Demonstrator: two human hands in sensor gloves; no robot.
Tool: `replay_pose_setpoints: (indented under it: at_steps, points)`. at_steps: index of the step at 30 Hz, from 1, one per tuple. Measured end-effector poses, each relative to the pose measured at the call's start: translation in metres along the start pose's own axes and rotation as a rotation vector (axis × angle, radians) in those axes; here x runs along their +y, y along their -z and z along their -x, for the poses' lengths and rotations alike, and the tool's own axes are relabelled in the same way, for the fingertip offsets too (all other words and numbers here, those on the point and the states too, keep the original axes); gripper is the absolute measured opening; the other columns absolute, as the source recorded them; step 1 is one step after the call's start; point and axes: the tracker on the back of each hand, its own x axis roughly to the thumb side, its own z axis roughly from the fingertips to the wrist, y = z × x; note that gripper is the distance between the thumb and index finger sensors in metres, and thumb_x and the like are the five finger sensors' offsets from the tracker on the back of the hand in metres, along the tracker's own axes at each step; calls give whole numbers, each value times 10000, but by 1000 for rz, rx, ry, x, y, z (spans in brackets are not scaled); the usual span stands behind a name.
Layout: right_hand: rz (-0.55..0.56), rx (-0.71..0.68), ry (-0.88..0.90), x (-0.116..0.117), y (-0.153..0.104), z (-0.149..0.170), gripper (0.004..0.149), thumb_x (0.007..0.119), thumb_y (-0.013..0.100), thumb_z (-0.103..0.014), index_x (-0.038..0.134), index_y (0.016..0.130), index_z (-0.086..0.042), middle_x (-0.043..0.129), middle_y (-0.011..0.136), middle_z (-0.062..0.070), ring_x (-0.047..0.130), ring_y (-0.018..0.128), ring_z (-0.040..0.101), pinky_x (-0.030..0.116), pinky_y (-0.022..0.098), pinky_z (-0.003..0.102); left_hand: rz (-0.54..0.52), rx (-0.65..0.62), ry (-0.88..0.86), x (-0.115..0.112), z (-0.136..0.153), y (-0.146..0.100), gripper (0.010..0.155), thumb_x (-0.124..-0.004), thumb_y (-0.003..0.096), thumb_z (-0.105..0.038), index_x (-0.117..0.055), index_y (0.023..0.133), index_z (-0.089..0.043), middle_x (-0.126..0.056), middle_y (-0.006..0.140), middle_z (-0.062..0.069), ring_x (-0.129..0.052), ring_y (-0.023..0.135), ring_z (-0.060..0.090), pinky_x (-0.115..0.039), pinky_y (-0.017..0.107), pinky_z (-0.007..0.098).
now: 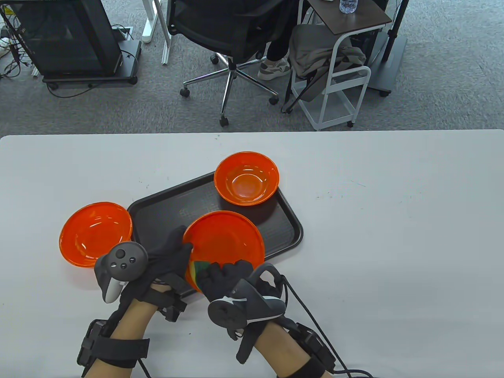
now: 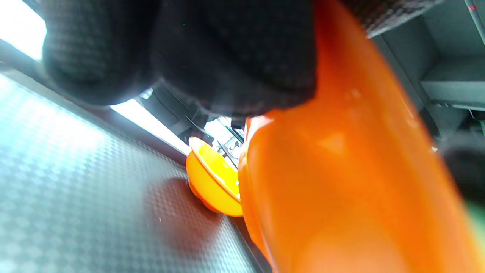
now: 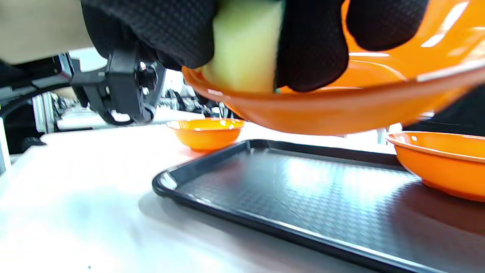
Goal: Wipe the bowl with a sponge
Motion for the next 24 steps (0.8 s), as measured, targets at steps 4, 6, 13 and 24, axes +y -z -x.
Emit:
replay_pose_setpoints:
  at_steps: [4, 6, 13, 24]
  points:
    - [-19, 52, -112, -7, -3, 3, 480, 768, 557, -285, 615, 988, -138, 735, 1024, 227, 760, 823, 444, 584, 585, 690, -36, 32, -46, 13, 9, 0, 559, -766, 526, -439, -687, 976, -117, -980, 490, 87, -1021, 122, 115, -934, 248, 377]
    - [19, 85, -158, -13, -6, 7, 477, 768, 557, -284, 619, 989, -148, 718, 1036, 231, 745, 836, 449, 574, 590, 696, -54, 43, -76, 18, 12, 0, 559, -766, 526, -437, -685, 974, -112, -980, 489, 88, -1021, 120, 114, -934, 246, 376]
    - [184, 159, -185, -28, -20, 24, 474, 769, 556, -284, 620, 989, -162, 714, 1042, 224, 744, 842, 446, 578, 589, 696, -66, 88, -171, 24, 22, 0, 562, -759, 528, -435, -677, 974, -103, -978, 489, 88, -1019, 121, 111, -933, 246, 375]
    - [486, 224, -49, -37, -43, 57, 486, 770, 558, -296, 609, 987, -134, 793, 980, 225, 859, 744, 416, 658, 545, 665, -77, 157, -278, 31, 37, -1, 561, -744, 531, -430, -667, 976, -97, -970, 494, 84, -1004, 123, 107, -927, 258, 377]
